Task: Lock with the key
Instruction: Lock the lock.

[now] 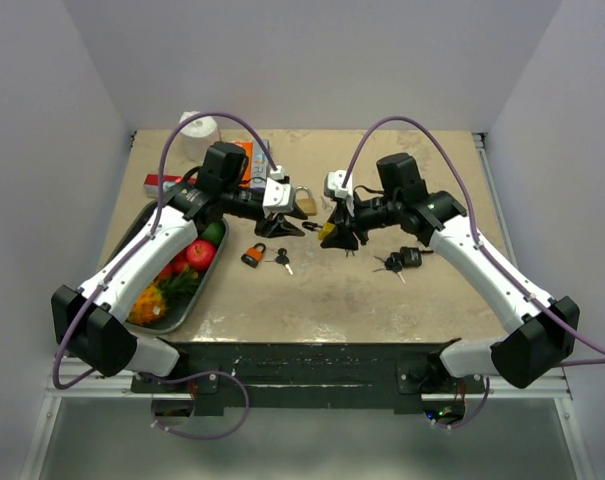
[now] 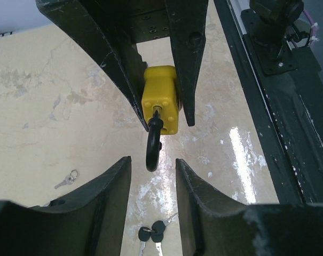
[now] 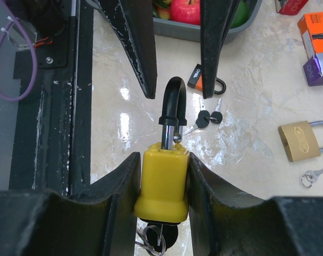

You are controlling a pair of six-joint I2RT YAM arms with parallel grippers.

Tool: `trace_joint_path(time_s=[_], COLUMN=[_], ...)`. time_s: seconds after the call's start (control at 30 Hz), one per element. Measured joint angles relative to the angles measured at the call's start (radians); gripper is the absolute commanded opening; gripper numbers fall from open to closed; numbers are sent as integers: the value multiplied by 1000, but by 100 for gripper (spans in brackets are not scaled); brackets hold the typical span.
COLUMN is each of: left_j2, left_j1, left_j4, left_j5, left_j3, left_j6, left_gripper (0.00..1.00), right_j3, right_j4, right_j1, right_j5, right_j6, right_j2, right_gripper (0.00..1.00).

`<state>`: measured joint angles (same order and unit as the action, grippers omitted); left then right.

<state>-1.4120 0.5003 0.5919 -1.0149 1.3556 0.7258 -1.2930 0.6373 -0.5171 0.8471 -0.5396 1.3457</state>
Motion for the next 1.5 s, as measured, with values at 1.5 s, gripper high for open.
trace_joint_path(time_s=[1.5], left_j2=[-39], left_j1=[32], left_j4=[-189], left_j5=[0], left_j3=[-63], left_j6=[-202], left_gripper=[0], right_j3=[0], right_j4=[-64], right_j1=[-61], right_j5=[-143], right_j6=[8], right_j2=[15], right_gripper=[0])
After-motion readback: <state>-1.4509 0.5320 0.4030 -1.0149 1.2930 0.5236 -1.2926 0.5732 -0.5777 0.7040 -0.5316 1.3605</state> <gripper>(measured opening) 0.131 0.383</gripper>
